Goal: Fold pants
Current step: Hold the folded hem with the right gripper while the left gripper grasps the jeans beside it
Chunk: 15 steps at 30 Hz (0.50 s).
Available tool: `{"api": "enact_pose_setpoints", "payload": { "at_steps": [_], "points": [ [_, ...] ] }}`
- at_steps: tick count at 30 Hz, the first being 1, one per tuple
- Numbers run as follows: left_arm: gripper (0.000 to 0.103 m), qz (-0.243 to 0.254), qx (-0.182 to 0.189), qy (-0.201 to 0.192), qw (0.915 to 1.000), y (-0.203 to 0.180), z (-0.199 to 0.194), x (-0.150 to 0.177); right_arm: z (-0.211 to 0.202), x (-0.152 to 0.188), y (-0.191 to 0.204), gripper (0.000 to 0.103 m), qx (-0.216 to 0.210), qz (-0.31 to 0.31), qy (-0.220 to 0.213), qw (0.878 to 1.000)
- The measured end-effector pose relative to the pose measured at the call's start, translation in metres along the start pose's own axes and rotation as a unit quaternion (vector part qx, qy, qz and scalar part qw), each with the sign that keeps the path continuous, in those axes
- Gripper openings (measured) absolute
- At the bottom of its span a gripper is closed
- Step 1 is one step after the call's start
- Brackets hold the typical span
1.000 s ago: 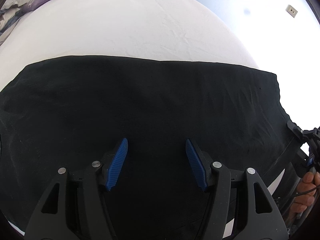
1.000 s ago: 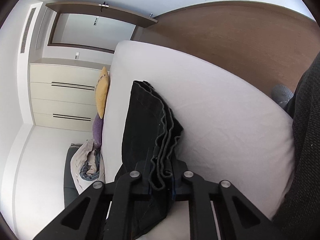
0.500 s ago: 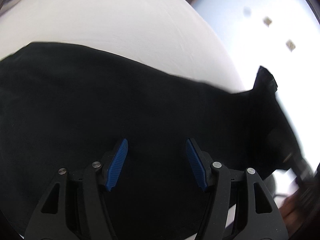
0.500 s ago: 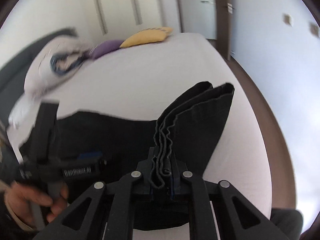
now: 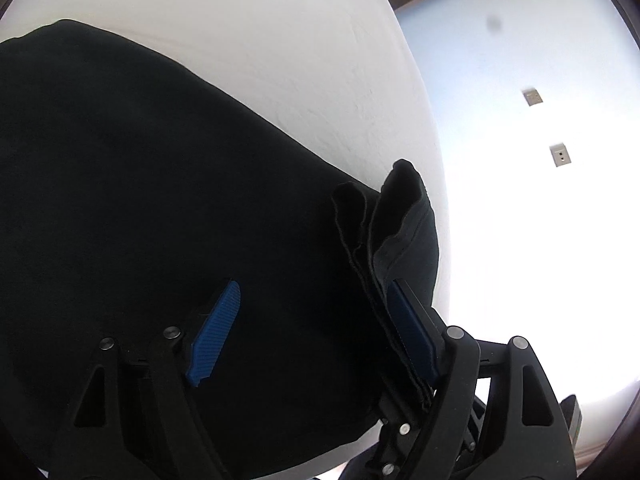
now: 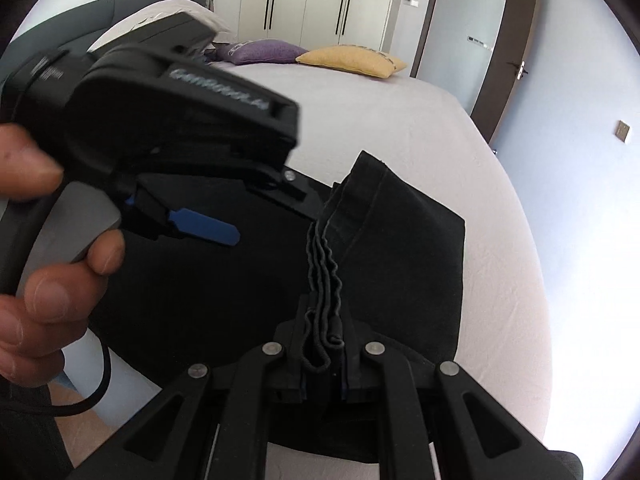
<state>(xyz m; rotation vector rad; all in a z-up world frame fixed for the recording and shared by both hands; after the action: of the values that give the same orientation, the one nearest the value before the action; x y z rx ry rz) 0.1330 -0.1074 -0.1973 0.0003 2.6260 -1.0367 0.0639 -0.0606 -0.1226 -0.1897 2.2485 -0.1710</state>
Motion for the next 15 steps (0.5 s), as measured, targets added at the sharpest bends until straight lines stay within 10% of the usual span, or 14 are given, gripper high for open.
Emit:
{"api": "enact_pose_setpoints", "payload": {
  "at_steps": [10, 15],
  "points": [
    [0.072, 0.027, -0.009, 0.04, 0.9988, -0.022, 0.023, -0.004, -0.013, 0.012, 0.014, 0.012, 0.009, -0.036, -0.005, 0.999],
    [0.02, 0.054, -0.001, 0.05, 0.9973, -0.026, 0.022, -0.002, -0.016, 0.0, 0.019, 0.012, 0.004, -0.043, -0.013, 0.999]
  ]
}}
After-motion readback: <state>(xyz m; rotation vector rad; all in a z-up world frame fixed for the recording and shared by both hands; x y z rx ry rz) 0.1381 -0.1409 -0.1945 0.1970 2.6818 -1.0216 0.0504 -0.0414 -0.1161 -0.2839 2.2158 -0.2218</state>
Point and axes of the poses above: each gripper's, at about its wrist camera, not at the fingertips, and z roughly the way its jaws point, y to its left, x to its underside, the point moved 4 cm from there along z, roughly the way its jaws point, and after that the axes turned 9 degrees about -y, right-handed, at the moved point
